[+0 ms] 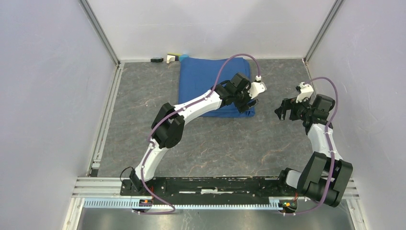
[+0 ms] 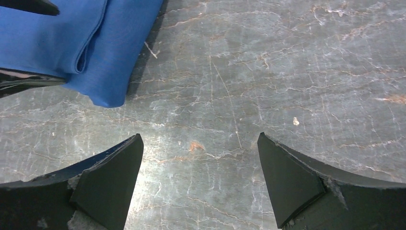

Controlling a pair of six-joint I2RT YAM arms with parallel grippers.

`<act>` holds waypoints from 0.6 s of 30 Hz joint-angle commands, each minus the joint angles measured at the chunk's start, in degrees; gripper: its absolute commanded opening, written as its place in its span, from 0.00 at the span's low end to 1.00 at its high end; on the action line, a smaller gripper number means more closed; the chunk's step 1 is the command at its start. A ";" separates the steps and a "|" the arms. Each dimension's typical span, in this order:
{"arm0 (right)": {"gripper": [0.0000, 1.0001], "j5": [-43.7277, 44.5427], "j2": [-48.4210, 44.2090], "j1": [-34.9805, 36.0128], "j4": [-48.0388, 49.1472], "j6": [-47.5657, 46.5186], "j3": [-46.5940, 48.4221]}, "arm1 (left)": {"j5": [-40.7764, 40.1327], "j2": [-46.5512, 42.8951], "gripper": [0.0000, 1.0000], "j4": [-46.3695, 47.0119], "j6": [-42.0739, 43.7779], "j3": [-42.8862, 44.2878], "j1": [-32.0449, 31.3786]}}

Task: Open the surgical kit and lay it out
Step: Open the surgical kit at the center of the board.

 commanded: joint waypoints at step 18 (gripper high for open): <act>0.96 -3.96 0.87 -0.66 0.70 0.15 -0.44 | -1.59 -0.31 0.18 -0.14 0.28 2.60 -0.12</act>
